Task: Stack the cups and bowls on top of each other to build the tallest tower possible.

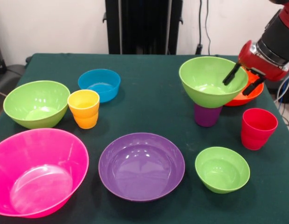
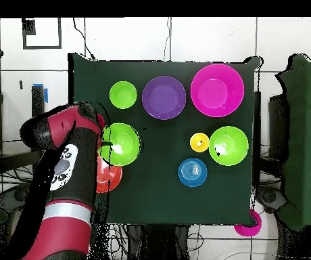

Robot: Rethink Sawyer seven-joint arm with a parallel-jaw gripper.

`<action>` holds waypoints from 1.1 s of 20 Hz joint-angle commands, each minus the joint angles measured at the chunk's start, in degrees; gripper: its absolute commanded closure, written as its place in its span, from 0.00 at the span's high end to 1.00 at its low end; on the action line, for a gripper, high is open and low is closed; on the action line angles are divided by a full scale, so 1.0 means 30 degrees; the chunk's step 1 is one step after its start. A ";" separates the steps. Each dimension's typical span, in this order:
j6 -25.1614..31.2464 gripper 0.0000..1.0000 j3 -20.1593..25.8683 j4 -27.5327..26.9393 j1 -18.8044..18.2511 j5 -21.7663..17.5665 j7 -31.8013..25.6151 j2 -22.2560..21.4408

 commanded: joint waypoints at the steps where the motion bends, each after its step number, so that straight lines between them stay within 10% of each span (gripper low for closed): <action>1: 0.1961 1.00 0.1296 0.0246 -0.0135 0.0087 -0.0218 -0.1336; 22: 0.0480 1.00 0.3273 0.4589 -0.2931 0.1863 -0.3389 -0.6406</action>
